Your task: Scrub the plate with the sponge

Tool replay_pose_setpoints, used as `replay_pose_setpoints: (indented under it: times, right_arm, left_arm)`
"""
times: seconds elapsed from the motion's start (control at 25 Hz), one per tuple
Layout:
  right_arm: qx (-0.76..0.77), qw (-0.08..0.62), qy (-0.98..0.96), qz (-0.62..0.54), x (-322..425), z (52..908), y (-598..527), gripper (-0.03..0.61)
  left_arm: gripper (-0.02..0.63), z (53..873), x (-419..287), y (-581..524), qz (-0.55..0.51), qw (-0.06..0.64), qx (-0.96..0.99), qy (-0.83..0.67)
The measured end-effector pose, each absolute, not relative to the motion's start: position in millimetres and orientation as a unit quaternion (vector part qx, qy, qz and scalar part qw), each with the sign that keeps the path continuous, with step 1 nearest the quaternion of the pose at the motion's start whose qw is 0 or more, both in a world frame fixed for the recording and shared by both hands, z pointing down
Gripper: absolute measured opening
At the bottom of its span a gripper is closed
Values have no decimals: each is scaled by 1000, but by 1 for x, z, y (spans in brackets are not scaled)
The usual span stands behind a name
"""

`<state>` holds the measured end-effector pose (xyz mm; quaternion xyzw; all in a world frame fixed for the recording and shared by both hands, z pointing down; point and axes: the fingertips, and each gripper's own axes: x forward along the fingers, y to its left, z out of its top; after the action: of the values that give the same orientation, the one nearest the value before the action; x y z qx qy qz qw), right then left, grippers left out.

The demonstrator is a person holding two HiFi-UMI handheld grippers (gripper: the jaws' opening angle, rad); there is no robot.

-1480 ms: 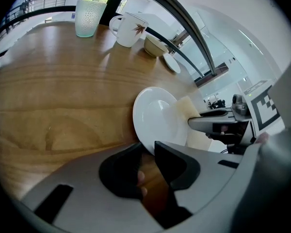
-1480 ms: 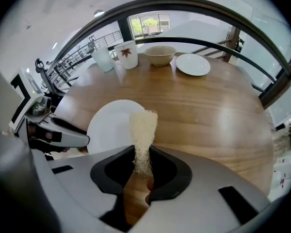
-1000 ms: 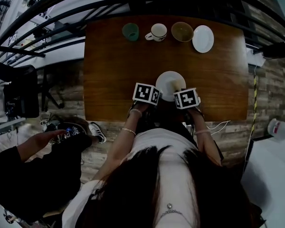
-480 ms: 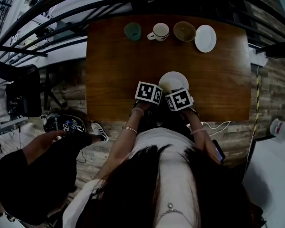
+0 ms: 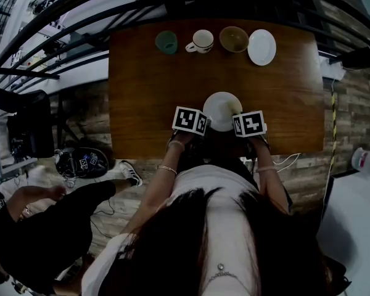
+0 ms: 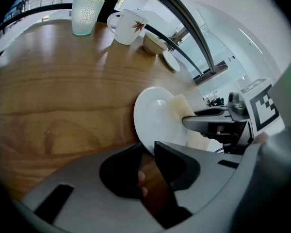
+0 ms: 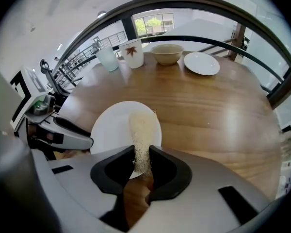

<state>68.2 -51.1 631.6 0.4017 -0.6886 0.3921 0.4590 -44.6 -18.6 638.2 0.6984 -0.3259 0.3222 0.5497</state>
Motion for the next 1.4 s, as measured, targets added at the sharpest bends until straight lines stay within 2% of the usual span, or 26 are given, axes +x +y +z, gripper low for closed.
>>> replay_pose_setpoints:
  times: [0.28,0.68,0.96,1.4]
  right_arm:
    - [435,443,-677,396,89,624,-64,98]
    - [355,466,-715,382,22,639,-47,98]
    - [303,457,-748,373,-20,634,-42,97]
    - [372,453,-715,382,36,629,-59,97]
  left_arm:
    - [89,639,-44,-18,325,550,698,-323]
    - [91,639,-43,-18,329,545,702,-318]
    - [91,639,-43,-18,335,545,702,-312]
    - [91,638,-42,-18,337,547,701,-310]
